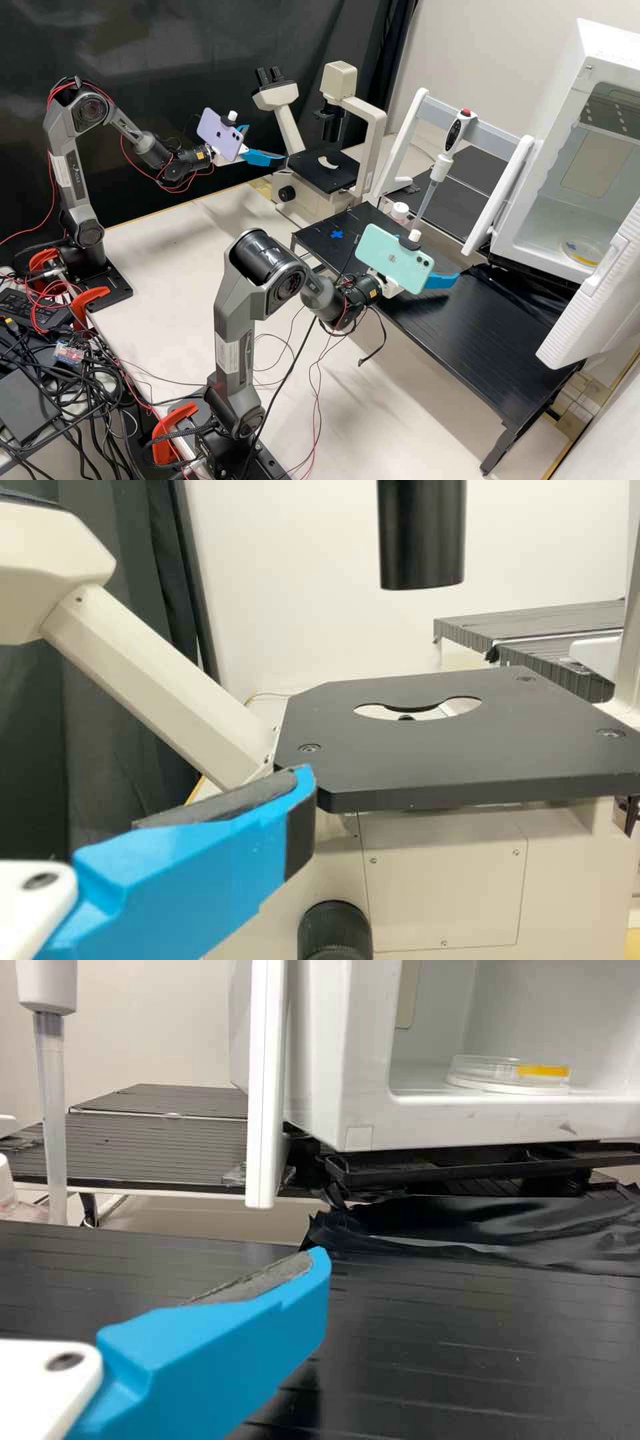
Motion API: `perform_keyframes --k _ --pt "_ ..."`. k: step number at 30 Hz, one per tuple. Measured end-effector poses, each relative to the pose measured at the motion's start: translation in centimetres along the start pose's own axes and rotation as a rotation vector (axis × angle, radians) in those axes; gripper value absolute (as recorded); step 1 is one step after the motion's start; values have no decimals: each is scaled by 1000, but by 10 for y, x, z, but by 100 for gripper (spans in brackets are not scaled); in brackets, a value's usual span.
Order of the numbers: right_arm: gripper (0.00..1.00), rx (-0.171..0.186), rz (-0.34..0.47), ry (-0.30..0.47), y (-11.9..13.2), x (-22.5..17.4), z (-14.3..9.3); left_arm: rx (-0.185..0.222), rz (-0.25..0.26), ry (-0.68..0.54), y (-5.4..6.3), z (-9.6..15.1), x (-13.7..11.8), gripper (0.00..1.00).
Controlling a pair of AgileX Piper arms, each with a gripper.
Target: Move the petri dish to the microscope
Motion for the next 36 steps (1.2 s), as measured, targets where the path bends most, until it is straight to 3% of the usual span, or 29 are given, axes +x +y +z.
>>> perform_keyframes --k 15,20,36 --pt "100 2 23 -24 7 0 7 0 0 0 0 0 0 100" --pt "100 47 77 -61 24 2 21 0 0 0 0 0 0 100" --pt "100 75 231 -117 84 50 51 0 0 0 0 0 0 100"
